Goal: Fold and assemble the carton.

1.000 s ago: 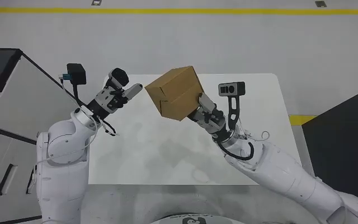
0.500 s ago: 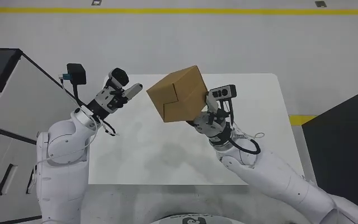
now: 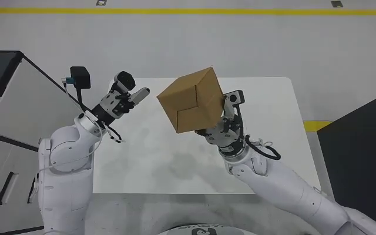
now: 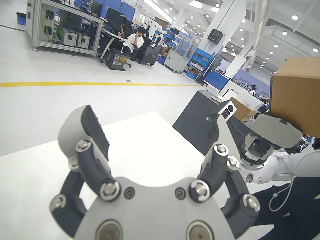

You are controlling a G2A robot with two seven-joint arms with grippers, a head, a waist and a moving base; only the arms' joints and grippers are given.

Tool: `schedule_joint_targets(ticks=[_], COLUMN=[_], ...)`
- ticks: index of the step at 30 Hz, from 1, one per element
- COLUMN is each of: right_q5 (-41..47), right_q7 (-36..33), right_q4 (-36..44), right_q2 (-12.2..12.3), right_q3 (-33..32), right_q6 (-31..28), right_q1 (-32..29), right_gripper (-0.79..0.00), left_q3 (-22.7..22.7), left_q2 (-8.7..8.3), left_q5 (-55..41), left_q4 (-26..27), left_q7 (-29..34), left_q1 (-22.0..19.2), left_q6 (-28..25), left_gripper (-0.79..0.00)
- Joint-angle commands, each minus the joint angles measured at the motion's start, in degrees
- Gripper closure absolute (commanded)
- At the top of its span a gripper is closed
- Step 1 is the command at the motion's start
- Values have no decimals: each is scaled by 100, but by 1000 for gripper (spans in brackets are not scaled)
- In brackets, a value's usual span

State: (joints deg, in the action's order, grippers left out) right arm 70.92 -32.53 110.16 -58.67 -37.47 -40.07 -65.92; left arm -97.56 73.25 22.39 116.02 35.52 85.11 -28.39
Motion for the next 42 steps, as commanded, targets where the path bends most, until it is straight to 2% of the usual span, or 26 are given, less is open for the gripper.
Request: schedule_joint_targets(ticks=[1,7,22,28,37,42], right_q5=[434,1445,2329,2103,147,-222], right_q7=[-152,-759,-1365,-1337,-582,-455], right_q4=[105,140,261,222,96,209], right_q2=[-36,-151,-443,-538,-583,-610], right_q3=[-17,-212,-543,-668,-1105,-1216], right_q6=[140,398,991,1095,616,491], right_q1=[-93,-321,-725,-791,-853,-885], right_gripper=[0,0,0,0,0,0], left_q3=[0,0,0,0,0,0], left_q2=[0,0,0,0,0,0], left_q5=[0,0,0,0,0,0], left_q4=[0,0,0,0,0,0], left_q7=[0,0,0,0,0,0], left_q1=[0,0,0,0,0,0], left_q6=[0,0,0,0,0,0], left_gripper=[-785,-785,-785,-785,-785,-785])
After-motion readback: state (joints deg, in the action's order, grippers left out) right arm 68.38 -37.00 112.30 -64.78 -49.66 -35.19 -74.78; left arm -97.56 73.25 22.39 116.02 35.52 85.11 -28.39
